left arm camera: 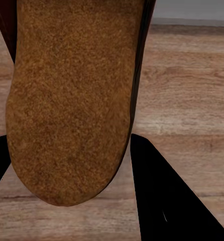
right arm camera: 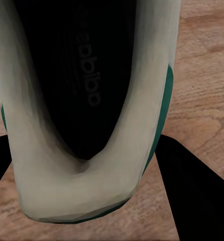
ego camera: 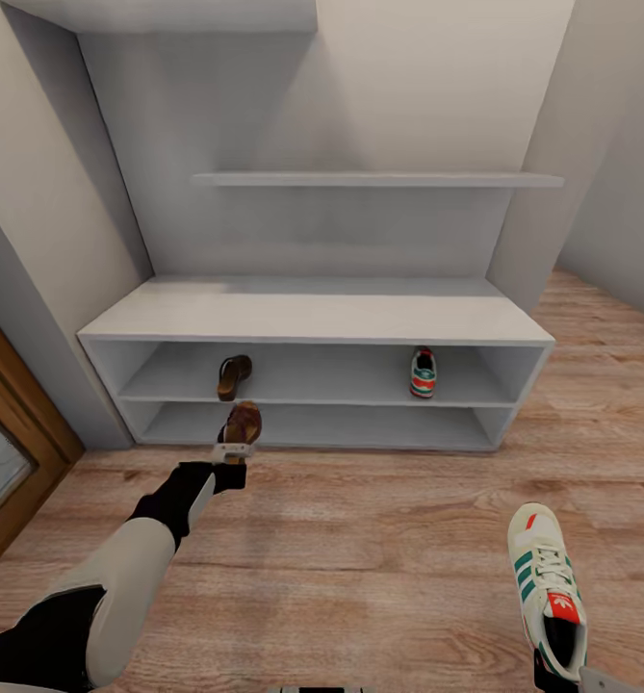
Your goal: Pick up the two gym shoes and the two sandals from the corridor floor and place them onto the hallstand (shoe rack) in the corridor, making sure they are on the rack and not on the floor. Arrange them so the two gym shoes are next to each other and the two sandals are next to each other.
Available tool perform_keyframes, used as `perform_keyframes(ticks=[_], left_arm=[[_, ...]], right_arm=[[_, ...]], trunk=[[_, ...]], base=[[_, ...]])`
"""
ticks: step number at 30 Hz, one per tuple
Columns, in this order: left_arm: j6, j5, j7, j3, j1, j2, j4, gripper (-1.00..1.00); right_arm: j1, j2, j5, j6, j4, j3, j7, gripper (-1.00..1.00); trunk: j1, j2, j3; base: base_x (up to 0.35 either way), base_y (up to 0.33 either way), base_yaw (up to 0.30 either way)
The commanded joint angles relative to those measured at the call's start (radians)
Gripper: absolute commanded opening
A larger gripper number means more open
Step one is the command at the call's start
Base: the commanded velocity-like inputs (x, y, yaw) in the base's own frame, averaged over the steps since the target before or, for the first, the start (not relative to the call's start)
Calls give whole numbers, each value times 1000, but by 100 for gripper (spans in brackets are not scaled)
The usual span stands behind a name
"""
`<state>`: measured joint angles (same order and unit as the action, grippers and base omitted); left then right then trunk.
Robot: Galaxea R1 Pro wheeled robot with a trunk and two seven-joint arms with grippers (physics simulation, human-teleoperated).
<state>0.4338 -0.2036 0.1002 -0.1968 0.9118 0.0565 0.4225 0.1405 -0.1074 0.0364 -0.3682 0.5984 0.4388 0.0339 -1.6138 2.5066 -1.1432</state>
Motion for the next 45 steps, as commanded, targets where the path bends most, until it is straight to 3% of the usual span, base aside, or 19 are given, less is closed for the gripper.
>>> perform_keyframes(ticks=[1, 9, 19, 45], left_arm=[[6, -14, 11, -3, 0, 2, 11, -100], [30, -12, 10, 70, 10, 5, 31, -100], [64, -11, 10, 77, 10, 3, 61, -100], [62, -7, 10, 73, 1, 3, 64, -100]], right_arm=[[1, 0, 4, -3, 0, 0, 4, -100], [1, 0, 8, -5, -3, 0, 4, -100], [1, -1, 8, -5, -8, 0, 4, -100], [1, -1, 9, -5, -9, 0, 4, -100]], trunk=[[0, 0, -1], [0, 0, -2], [0, 0, -2], [0, 0, -2]], base=[[0, 0, 0], [1, 0, 0], [205, 0, 0], [204, 0, 0]])
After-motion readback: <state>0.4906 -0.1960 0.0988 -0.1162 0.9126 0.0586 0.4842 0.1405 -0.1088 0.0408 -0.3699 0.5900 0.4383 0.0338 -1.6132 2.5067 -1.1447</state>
